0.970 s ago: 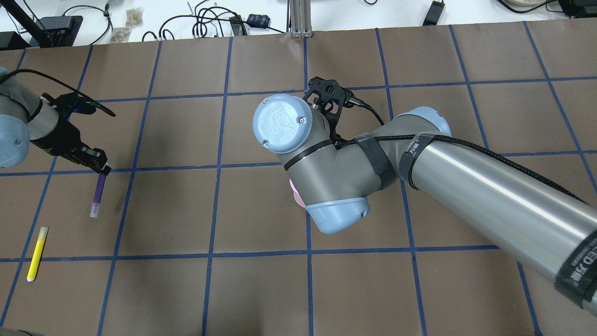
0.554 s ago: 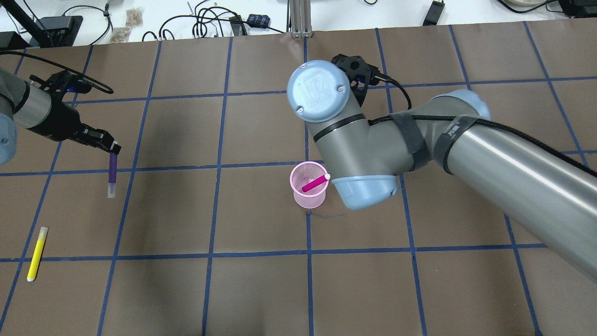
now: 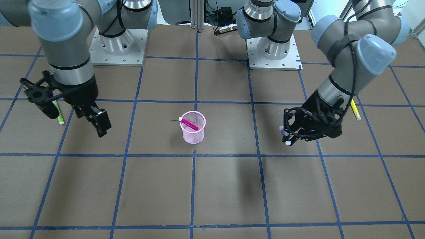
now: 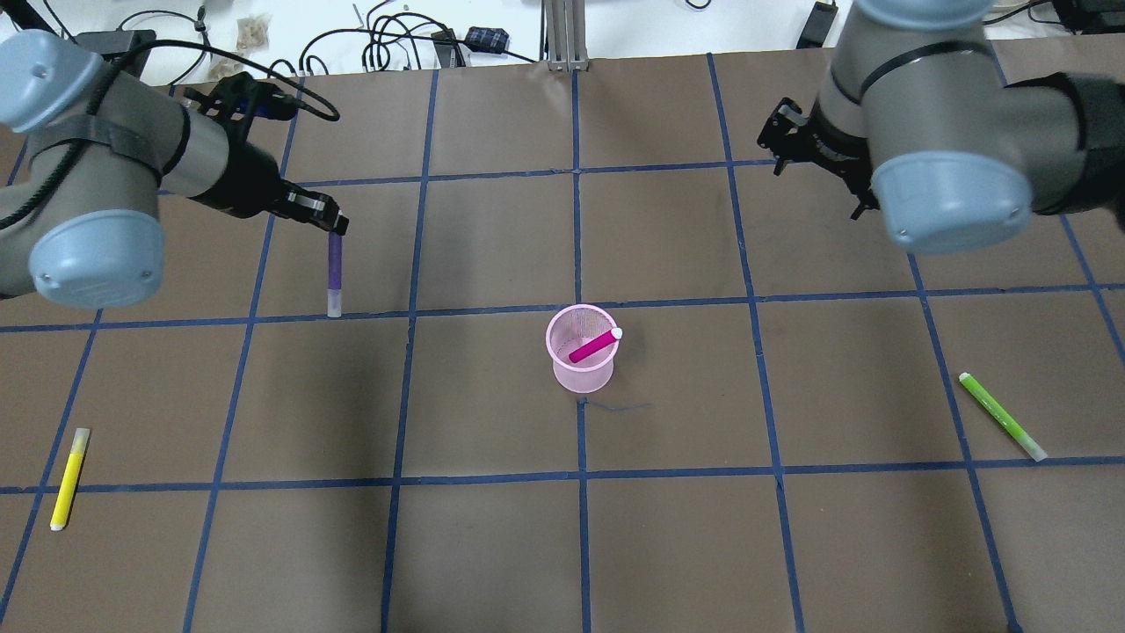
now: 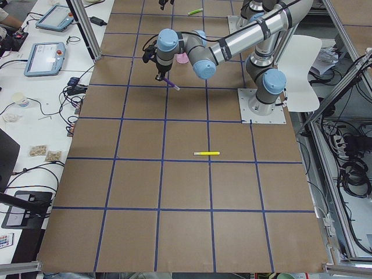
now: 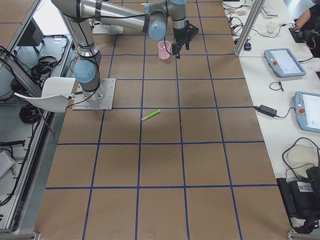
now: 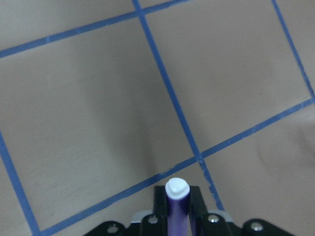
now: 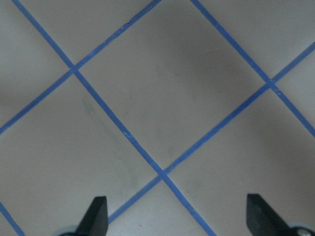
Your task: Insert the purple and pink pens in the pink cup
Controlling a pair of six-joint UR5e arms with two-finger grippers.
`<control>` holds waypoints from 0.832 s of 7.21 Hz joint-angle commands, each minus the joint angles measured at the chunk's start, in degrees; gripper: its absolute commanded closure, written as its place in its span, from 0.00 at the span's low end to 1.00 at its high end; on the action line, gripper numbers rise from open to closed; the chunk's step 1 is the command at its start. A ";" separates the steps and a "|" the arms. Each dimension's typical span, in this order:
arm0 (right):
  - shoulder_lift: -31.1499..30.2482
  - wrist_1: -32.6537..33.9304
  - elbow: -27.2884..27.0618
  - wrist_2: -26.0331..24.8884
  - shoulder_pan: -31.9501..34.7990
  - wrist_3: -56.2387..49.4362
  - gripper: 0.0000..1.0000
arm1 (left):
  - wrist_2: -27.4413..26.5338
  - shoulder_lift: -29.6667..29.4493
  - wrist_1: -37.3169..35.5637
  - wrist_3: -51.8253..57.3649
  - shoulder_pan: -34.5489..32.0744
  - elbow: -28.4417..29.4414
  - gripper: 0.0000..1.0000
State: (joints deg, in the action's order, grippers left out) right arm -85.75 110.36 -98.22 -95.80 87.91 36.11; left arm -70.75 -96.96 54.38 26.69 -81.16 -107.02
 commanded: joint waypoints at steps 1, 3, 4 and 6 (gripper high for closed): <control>-2.13 -20.92 8.37 -0.08 -2.84 -10.08 0.00 | -1.57 -1.38 -11.62 -22.91 -12.48 0.05 1.00; -2.40 -26.13 7.70 0.44 -2.75 -15.94 0.00 | -11.90 -0.43 -12.45 -38.20 -21.36 0.05 1.00; -2.31 -26.08 7.70 -0.08 -2.83 -19.21 0.00 | -17.61 -1.73 -14.28 -42.99 -26.11 -0.12 1.00; -2.49 -25.64 8.31 0.78 -2.66 -27.02 0.00 | -20.92 -2.27 -20.35 -45.48 -29.14 -0.74 1.00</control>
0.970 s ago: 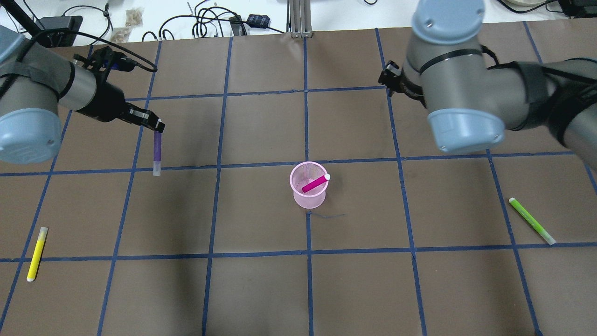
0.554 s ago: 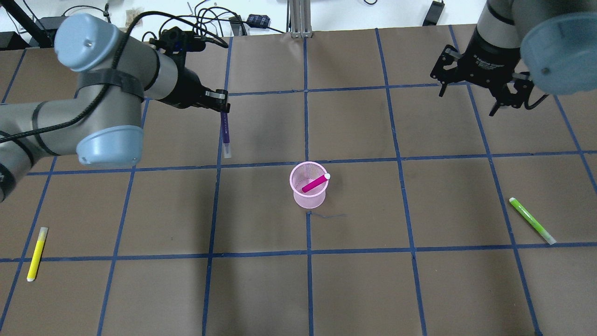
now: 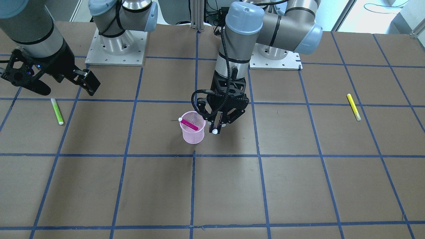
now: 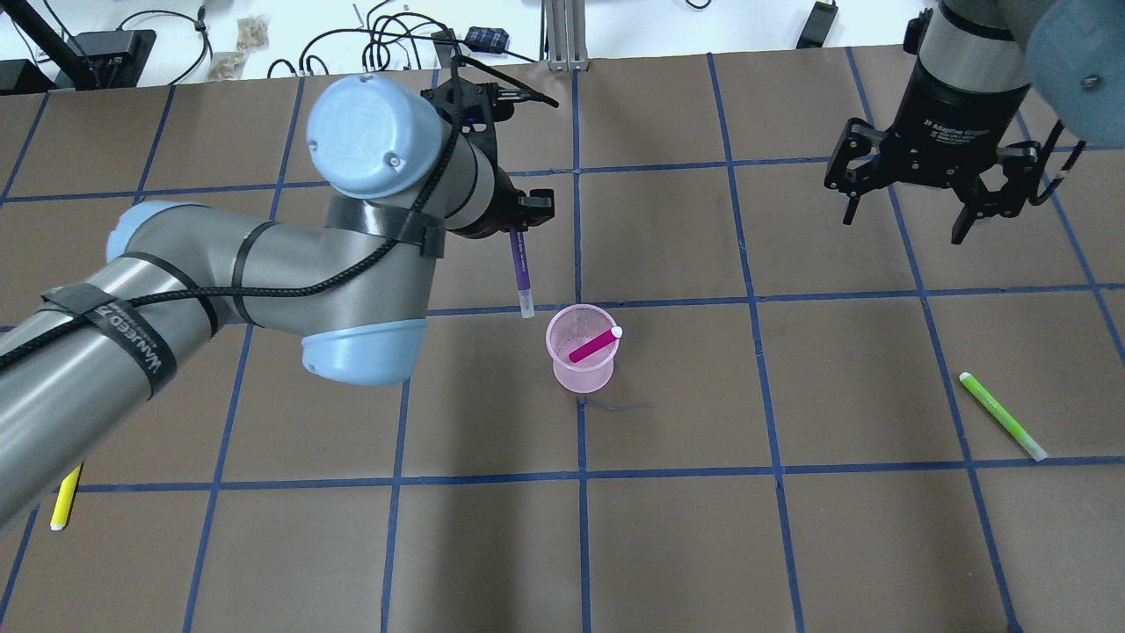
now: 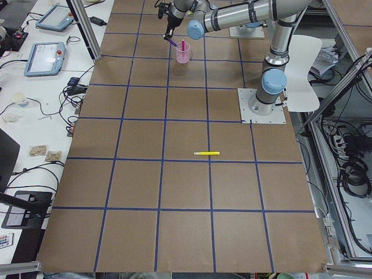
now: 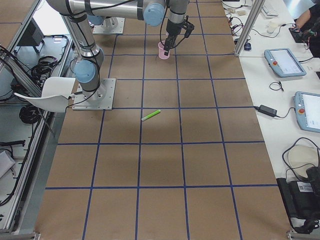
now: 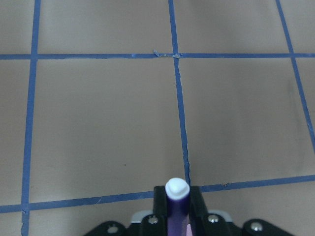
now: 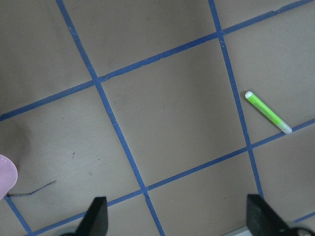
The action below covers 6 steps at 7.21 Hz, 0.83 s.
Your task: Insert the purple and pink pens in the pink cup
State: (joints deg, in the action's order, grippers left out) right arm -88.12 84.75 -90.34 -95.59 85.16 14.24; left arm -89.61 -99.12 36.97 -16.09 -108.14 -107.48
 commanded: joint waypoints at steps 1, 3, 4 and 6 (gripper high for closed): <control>-0.73 -0.02 0.25 0.58 0.18 -9.80 0.00 | -1.89 0.41 -3.56 -5.33 -3.30 -0.36 1.00; -1.18 0.50 -0.01 3.11 2.01 -11.87 0.00 | -2.33 -1.16 -8.04 -6.06 -6.55 -2.54 1.00; -1.18 0.77 -0.01 4.78 2.64 -11.78 0.00 | -2.42 -1.08 -8.22 -5.97 -6.56 -4.13 1.00; -1.18 0.77 -0.01 7.15 2.73 -12.31 0.00 | -4.16 -1.25 -8.05 -5.54 -6.47 -4.49 1.00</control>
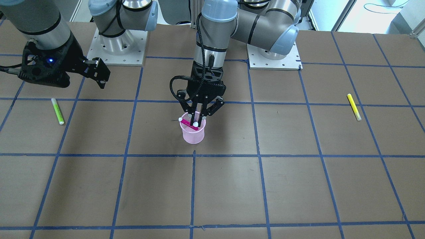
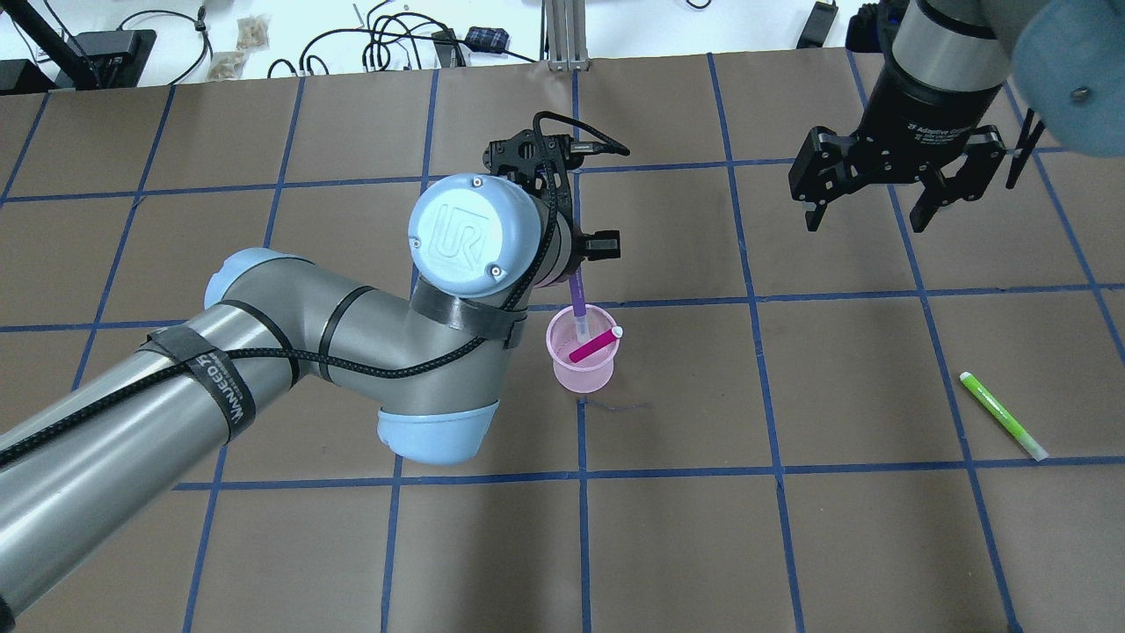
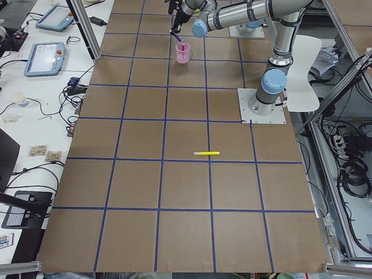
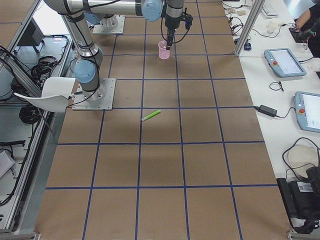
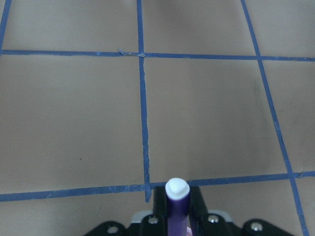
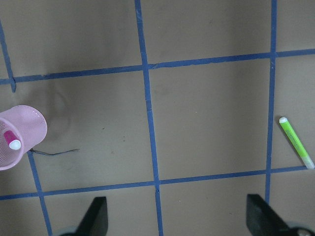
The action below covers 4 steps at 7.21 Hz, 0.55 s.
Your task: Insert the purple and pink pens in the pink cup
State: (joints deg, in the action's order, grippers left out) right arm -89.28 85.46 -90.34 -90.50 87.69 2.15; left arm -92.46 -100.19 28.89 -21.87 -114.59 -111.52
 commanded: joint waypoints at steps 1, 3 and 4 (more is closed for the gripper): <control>-0.01 0.05 -0.01 3.04 0.20 -0.30 0.00 | -1.40 -0.87 0.03 0.42 0.07 -0.45 1.00; -0.01 0.14 -0.09 3.05 0.20 -0.39 0.00 | -1.58 -2.98 0.12 0.51 0.07 -0.45 1.00; -0.01 0.14 -0.18 2.97 0.20 -0.48 0.00 | -1.41 -3.60 0.03 0.34 -0.02 -0.45 1.00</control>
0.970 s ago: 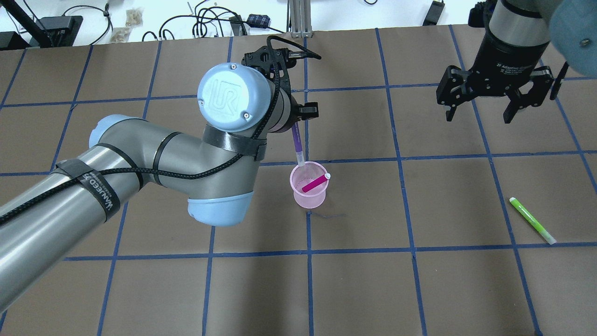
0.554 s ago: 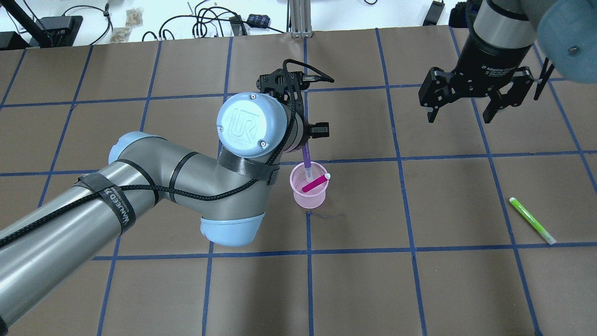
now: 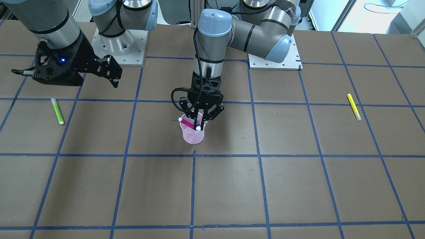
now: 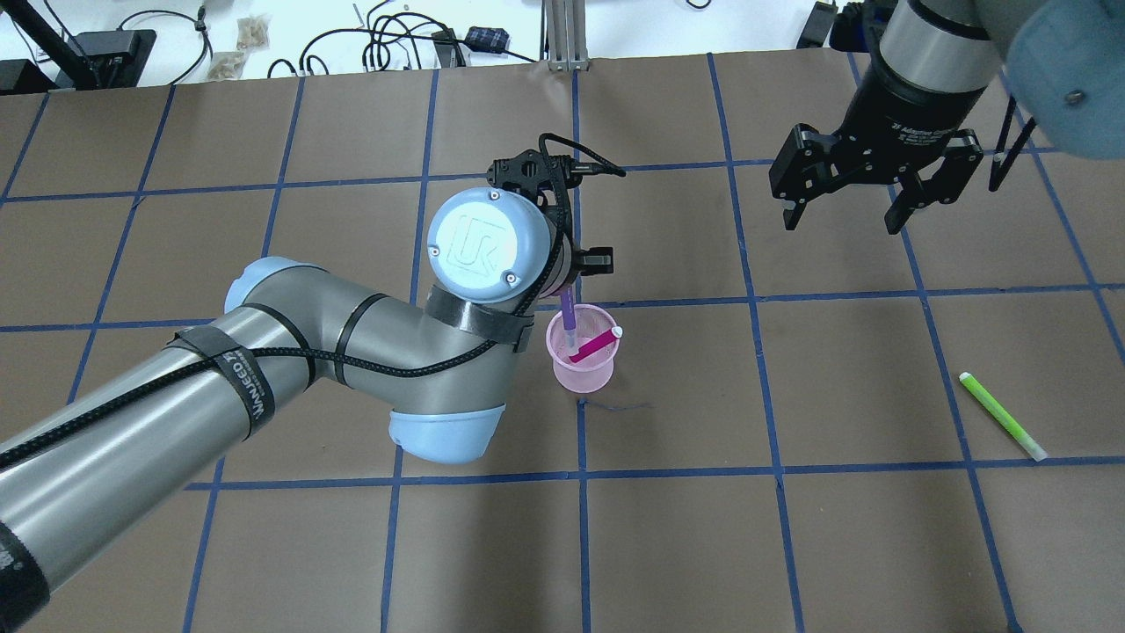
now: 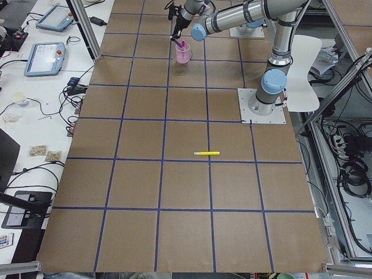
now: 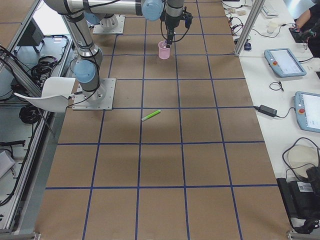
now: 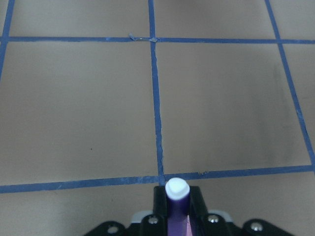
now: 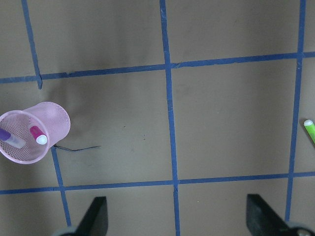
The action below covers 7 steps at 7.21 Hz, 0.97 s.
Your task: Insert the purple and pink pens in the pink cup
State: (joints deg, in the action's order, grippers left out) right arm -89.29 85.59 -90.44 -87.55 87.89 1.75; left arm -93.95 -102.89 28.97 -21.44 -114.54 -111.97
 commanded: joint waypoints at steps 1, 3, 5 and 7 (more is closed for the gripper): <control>0.00 0.10 -0.09 0.01 0.09 -0.08 0.00 | -0.18 -1.00 0.03 -0.09 -0.07 -0.01 1.00; 0.00 0.10 -0.09 0.10 0.09 0.09 0.00 | -0.27 -1.52 0.64 0.00 0.19 0.17 0.44; 0.08 0.45 0.00 0.10 0.00 0.53 0.00 | -0.27 -1.53 0.82 -0.09 0.28 0.17 0.37; 0.00 0.54 0.00 0.01 0.00 0.53 0.00 | 0.52 0.13 4.30 0.17 3.07 2.00 0.27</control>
State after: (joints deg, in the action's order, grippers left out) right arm -89.27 86.03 -90.45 -87.50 87.90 2.21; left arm -94.04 -103.99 30.55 -21.48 -113.51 -111.23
